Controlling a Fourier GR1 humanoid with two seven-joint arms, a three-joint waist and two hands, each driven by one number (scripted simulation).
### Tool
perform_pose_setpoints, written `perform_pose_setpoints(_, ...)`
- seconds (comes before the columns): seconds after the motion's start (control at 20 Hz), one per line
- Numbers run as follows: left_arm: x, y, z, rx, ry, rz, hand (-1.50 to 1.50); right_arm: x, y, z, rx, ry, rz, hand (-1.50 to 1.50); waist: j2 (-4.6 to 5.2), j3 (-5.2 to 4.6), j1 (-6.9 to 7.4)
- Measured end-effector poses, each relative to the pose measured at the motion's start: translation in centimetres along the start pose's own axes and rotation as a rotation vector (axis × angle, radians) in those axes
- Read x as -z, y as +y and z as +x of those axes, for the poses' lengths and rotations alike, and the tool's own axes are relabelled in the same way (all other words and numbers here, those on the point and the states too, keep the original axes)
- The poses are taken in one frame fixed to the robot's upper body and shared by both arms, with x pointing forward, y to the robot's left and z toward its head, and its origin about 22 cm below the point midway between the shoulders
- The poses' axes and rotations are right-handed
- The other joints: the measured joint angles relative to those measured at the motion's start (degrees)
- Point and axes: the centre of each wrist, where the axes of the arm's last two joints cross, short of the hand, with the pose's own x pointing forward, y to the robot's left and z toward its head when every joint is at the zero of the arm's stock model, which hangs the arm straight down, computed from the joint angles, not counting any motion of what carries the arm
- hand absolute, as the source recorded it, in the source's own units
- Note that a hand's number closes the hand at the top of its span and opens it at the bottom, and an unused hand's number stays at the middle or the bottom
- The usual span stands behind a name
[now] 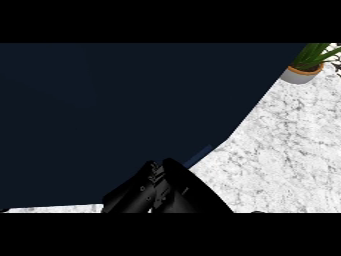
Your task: Pick up the wine, place it into the cabinet and close the cabinet
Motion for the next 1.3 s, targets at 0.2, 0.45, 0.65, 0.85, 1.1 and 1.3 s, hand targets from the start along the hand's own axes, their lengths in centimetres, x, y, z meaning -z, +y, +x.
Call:
perform_pose_setpoints(0.2,-0.3,0.8,0.5,0.008,-0.006,0.015,-1.50,4.5,0.3,0.2,0.006,0.020,-0.005,1.50,-0.01,0.13,-0.67)
perform_pose_setpoints(0.45,-0.6,1.0,0.6,-0.004,-0.007,0.018,-1.50,8.4,-0.3,0.3,0.042,0.037,-0.039,1.50,-0.05,0.24,-1.24)
perform_pose_setpoints(0.65,-0.6,1.3,0.5,0.001,-0.005,0.026,-1.50,10.1,-1.8,-1.1,0.083,0.061,-0.062,1.50,-0.05,0.26,-1.64)
perform_pose_setpoints(0.85,-0.7,1.3,0.4,0.014,-0.013,0.026,-1.50,11.4,-4.0,-2.8,0.122,0.084,-0.105,1.50,-0.07,0.26,-1.79)
perform_pose_setpoints(1.1,-0.4,1.5,0.4,0.017,-0.016,0.035,-1.50,11.8,-5.6,-4.6,0.117,0.081,-0.122,1.50,-0.70,0.36,-2.01)
perform_pose_setpoints(1.3,-0.7,1.2,0.3,0.014,-0.016,0.031,-1.50,11.8,-7.1,-6.0,0.092,0.061,-0.112,1.50,-1.23,0.20,-1.87)
